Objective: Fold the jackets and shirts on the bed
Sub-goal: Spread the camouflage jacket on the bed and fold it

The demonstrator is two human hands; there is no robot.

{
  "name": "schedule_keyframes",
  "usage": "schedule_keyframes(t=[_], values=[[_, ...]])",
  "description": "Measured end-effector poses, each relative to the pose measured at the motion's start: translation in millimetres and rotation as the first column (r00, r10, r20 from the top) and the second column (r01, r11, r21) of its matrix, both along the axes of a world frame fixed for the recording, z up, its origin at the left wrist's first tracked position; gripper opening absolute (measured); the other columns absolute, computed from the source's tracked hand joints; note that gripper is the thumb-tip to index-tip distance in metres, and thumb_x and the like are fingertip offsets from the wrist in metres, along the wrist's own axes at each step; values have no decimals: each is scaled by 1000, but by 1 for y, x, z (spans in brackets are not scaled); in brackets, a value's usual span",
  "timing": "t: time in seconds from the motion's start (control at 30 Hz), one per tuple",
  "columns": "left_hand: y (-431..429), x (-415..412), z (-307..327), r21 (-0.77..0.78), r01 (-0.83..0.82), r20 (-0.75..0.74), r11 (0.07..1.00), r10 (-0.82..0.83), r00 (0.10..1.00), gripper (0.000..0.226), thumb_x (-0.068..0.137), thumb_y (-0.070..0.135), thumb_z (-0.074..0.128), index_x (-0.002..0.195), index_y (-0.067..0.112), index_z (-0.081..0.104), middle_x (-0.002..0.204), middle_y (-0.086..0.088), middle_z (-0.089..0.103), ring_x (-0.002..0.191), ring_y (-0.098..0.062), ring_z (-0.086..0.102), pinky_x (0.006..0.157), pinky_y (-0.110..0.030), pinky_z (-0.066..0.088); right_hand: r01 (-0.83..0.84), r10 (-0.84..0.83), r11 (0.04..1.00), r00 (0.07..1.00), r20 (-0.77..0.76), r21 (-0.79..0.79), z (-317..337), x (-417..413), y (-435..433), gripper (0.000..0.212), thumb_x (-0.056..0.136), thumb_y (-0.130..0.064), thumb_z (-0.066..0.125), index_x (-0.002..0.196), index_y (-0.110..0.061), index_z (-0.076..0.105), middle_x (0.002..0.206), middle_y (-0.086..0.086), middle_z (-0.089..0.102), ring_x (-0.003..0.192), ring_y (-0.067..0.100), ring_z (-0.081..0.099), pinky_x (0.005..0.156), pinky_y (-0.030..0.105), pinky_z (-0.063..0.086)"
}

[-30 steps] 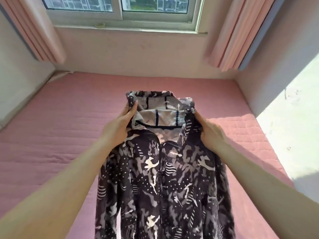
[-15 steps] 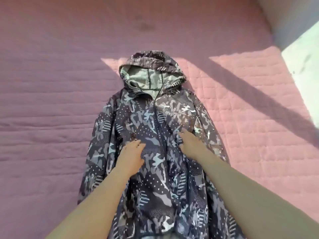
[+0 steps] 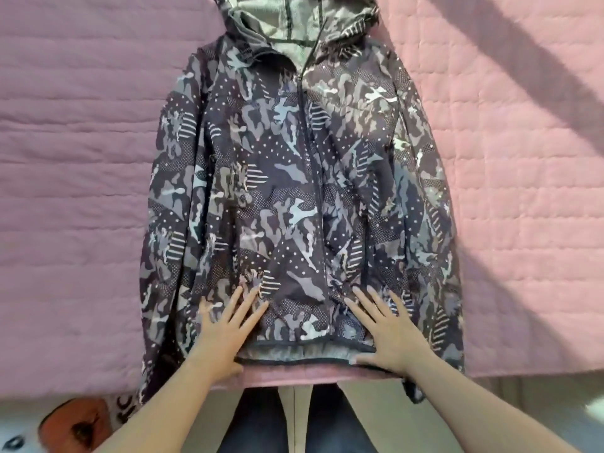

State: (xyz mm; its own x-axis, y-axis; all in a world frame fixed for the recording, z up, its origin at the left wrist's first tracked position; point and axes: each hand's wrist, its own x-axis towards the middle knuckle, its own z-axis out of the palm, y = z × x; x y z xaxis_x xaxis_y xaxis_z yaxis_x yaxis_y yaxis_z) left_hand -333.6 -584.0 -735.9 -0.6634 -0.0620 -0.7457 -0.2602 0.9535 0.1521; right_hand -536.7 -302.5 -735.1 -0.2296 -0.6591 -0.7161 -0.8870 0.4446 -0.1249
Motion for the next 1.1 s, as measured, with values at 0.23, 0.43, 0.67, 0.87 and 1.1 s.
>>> schedule_keyframes(t=[0.23,0.43,0.67,0.87,1.1], values=[[-26,42,-6,-74,0,-225,997,-17,974,90,48,50,89,126,26,53,124,-3,55,114,-26,46,88,-60,44,130,-131,991,985,-114,-12,10,11,16,106,47,-10,88,142,-24,44,147,7,45,132,30,46,98,54,42],[-40,73,7,-89,-268,-281,959,234,931,56,52,-20,67,97,11,52,105,-11,53,82,-34,52,52,-39,48,364,-393,918,889,-236,-158,25,-9,67,60,48,14,76,102,-9,62,100,15,56,89,35,53,58,41,51],[25,117,29,-74,-635,-332,769,582,743,48,60,-14,72,100,8,55,92,-5,41,78,-26,44,65,-42,47,596,-649,759,726,-227,-263,31,3,101,42,53,17,62,87,-8,56,97,13,48,91,34,47,67,42,45],[41,85,17,-161,-332,-510,929,210,834,71,43,-6,80,107,13,54,107,-13,53,98,-33,45,84,-45,35,235,-321,925,903,-286,-298,25,22,59,73,37,3,78,105,-12,56,113,9,51,107,29,45,87,41,30],[17,106,10,-109,-52,-371,993,8,929,43,44,-8,79,70,14,53,72,-5,54,65,-28,53,57,-35,42,122,-169,968,964,-204,-221,15,13,94,48,37,4,81,76,-17,61,79,4,57,80,24,37,54,38,41]])
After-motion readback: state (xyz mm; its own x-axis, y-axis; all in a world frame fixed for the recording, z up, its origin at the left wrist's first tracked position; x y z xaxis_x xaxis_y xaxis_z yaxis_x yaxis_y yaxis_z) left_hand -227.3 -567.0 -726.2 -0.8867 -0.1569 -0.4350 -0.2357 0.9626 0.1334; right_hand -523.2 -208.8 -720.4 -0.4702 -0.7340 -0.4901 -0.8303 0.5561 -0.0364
